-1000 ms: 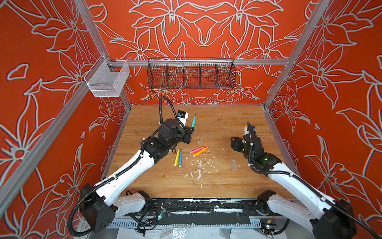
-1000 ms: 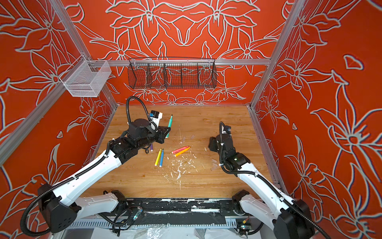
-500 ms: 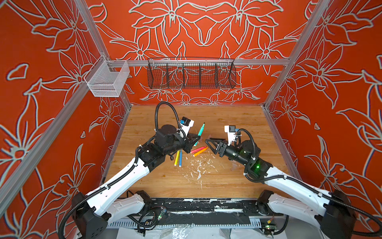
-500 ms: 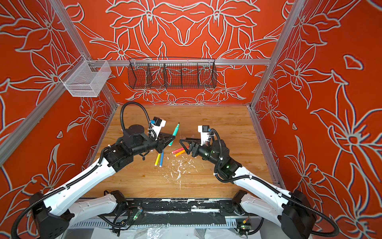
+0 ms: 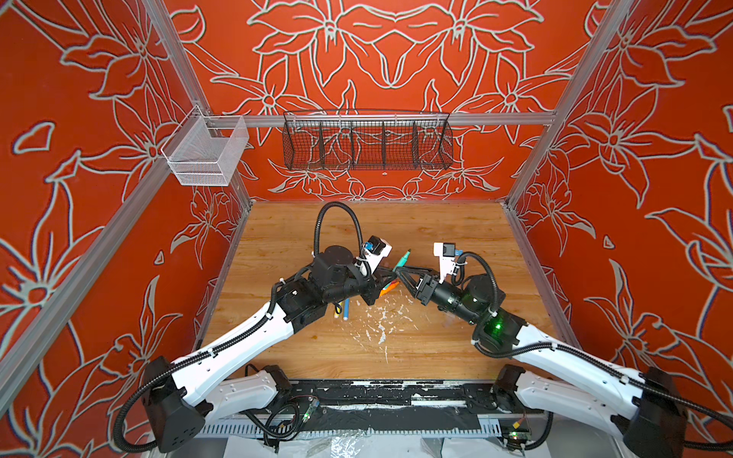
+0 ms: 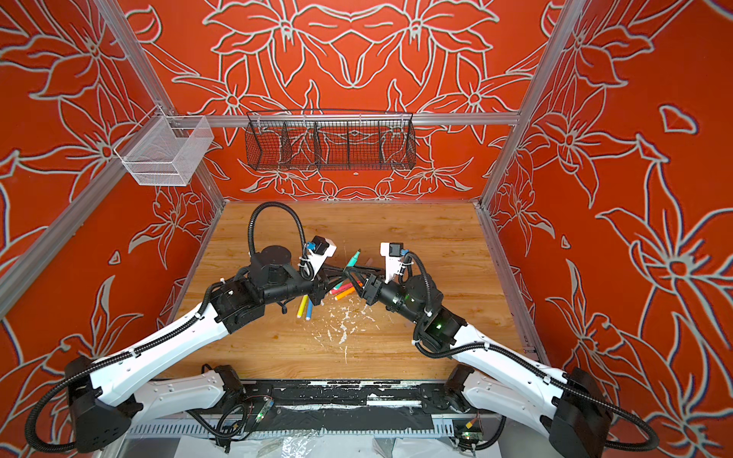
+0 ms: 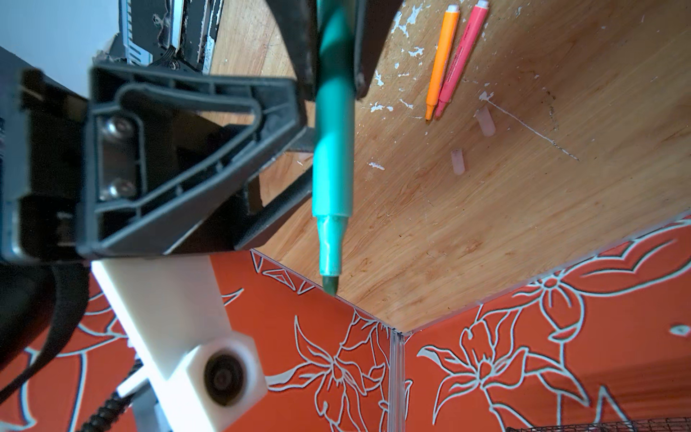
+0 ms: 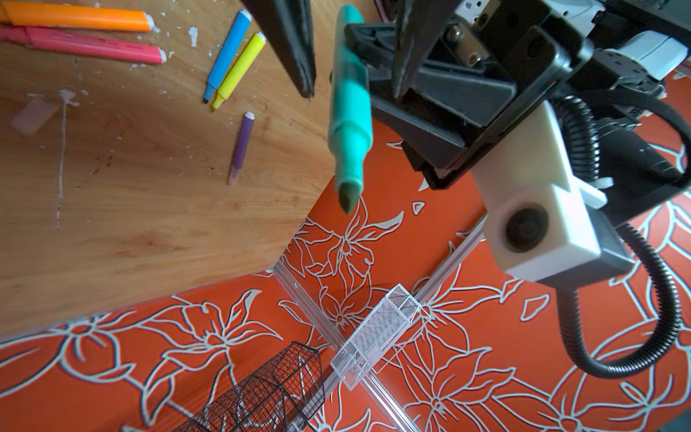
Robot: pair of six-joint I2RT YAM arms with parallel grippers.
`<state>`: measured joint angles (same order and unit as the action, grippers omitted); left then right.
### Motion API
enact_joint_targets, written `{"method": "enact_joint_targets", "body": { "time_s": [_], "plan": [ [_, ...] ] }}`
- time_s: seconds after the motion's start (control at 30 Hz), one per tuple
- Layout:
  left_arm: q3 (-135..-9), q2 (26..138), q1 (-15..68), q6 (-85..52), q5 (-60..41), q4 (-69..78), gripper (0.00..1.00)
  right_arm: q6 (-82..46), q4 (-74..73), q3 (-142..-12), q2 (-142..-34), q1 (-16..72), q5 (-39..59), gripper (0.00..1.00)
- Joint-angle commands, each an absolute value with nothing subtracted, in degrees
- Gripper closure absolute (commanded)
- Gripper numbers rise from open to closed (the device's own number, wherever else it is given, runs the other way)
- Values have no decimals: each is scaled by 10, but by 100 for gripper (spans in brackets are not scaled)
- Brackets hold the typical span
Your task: Insert the pens into the pen caps
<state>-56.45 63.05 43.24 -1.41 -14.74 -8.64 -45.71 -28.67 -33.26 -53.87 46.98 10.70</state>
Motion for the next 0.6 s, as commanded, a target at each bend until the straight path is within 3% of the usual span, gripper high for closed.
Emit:
{"method": "enact_joint_targets", "body": {
  "time_s": [0.0,0.4,0.57],
  "plan": [
    [-560,628,438,12,-168,-74,100,-457,-279,-338,-528,474,81,65],
    [-551,634,447,40,-180,-70,100,-457,-271,-331,-515,475,70,58],
    [-556,645,450,48,-187,-75,100,-457,-271,-323,-507,475,63,65]
  ]
}}
